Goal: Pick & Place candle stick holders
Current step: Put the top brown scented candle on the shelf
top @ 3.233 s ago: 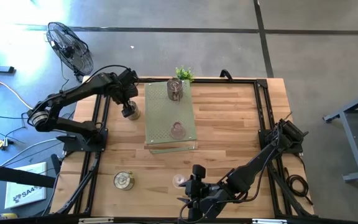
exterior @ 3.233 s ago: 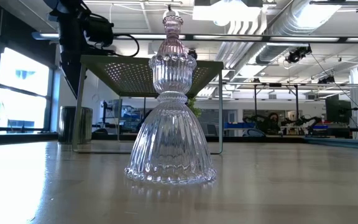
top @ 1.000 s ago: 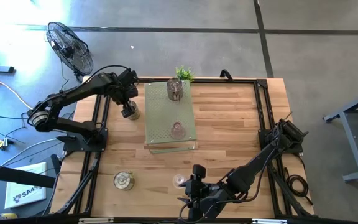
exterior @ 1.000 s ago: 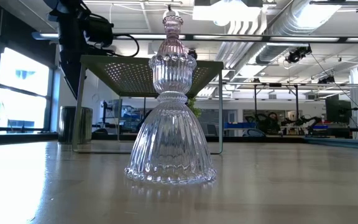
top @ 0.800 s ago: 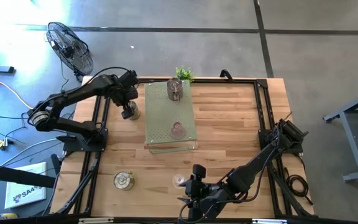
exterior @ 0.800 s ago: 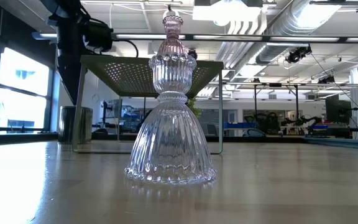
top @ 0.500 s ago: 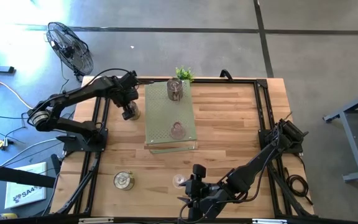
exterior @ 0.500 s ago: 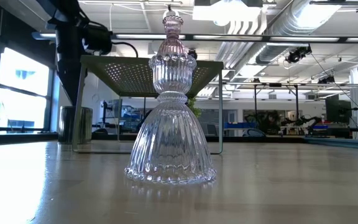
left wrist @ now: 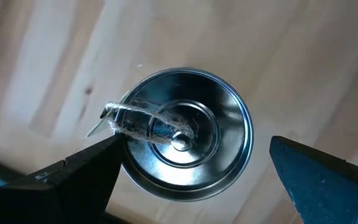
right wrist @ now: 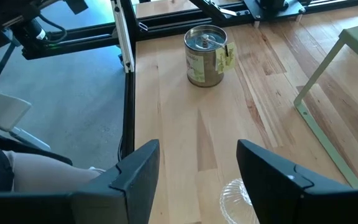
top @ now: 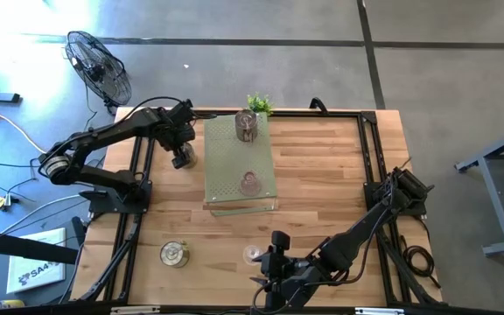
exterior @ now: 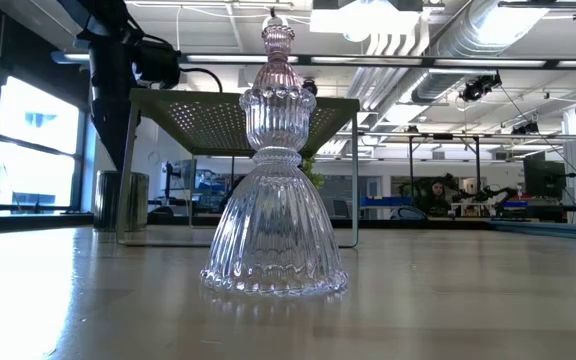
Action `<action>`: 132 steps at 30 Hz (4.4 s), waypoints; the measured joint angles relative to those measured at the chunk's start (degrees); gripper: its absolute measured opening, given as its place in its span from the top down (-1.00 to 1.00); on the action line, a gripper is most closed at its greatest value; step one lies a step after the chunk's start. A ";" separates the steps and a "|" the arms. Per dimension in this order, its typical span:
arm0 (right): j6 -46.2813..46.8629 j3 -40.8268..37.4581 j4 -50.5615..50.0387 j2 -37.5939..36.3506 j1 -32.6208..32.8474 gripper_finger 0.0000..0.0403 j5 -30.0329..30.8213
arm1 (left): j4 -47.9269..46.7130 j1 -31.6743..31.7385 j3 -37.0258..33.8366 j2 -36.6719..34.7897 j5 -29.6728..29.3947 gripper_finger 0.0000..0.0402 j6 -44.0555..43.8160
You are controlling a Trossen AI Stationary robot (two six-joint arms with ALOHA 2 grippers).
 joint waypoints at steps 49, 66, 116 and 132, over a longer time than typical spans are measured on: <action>0.32 0.00 -0.42 0.00 0.00 -0.03 -0.02 | 3.76 0.00 0.04 12.07 -0.28 -0.99 -0.75; 0.39 0.00 -0.44 0.00 0.00 -0.03 0.00 | 3.93 0.00 0.04 12.07 -0.01 -0.99 -0.77; 0.42 0.00 -0.46 0.00 0.01 -0.04 0.01 | 3.29 -0.02 0.09 11.96 -6.11 -0.78 -3.76; 0.09 0.00 -0.46 0.00 0.02 -0.03 0.02 | -4.14 -0.08 -0.04 8.29 -11.68 -0.78 -4.25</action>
